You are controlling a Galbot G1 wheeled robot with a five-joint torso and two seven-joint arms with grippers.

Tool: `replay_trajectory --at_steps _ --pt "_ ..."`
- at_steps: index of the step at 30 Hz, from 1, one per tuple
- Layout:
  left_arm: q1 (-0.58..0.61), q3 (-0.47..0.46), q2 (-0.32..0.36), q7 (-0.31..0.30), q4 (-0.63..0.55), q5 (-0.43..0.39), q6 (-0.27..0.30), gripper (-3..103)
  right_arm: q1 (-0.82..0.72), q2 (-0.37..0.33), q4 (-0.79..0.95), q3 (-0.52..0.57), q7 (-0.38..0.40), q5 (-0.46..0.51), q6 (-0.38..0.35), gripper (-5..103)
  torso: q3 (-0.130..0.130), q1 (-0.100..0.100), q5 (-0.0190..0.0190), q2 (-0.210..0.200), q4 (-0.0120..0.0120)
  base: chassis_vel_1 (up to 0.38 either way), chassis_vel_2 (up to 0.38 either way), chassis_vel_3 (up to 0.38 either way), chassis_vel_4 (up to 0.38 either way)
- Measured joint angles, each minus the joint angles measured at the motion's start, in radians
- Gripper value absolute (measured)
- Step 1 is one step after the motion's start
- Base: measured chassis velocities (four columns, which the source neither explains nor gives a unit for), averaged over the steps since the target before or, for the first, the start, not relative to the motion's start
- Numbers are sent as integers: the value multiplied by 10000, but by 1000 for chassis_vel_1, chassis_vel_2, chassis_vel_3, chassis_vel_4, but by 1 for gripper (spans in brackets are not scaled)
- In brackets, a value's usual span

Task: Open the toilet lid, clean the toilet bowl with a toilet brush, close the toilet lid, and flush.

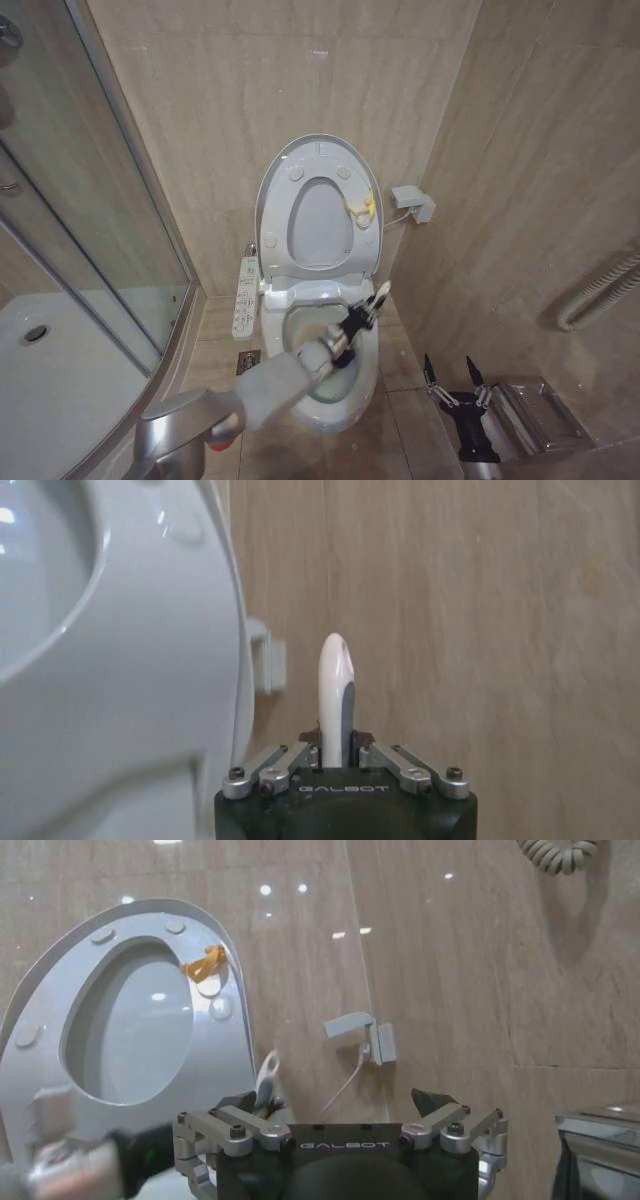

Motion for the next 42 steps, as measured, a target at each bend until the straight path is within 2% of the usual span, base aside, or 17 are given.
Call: replay_trajectory --at_steps 4,12,18,25,30,34,38,39,42 --pt "-26 -48 -119 71 411 100 -52 18 10 73 -3 -43 -15 -42 5 100 1 0 1 -1 3 0 0 0 0" --pt "410 329 215 330 1006 443 -171 18 30 27 -54 -19 -23 -57 14 100 2 0 1 -1 14 0 0 0 0" --pt "12 -416 -363 295 935 209 -168 18 62 128 -66 -76 -23 -134 6 100 0 0 0 0 -1 0 0 0 0" --pt "407 -66 -313 363 1351 411 -222 18 -32 133 -10 -37 -24 -149 15 100 1 0 1 -2 12 0 0 0 0" --pt "633 108 106 418 1179 547 -301 18 -108 93 38 36 -22 -111 18 100 1 0 0 -1 6 0 0 0 0" --pt "378 -120 589 348 653 432 -340 18 -96 129 78 35 -20 -123 18 100 2 1 -2 -3 5 0 0 0 0" --pt "-183 -367 1839 134 -720 -193 -277 18 127 139 -44 -27 -13 -146 -5 100 1 0 4 -2 7 0 0 0 0" --pt "-183 -367 1839 134 -720 -193 -277 18 127 139 -44 -27 -13 -146 -5 100 1 0 4 -2 7 0 0 0 0" --pt "-245 -319 2905 -251 -2326 -765 187 18 251 119 -250 -66 -8 -163 -13 100 2 0 0 -2 9 0 0 0 0"
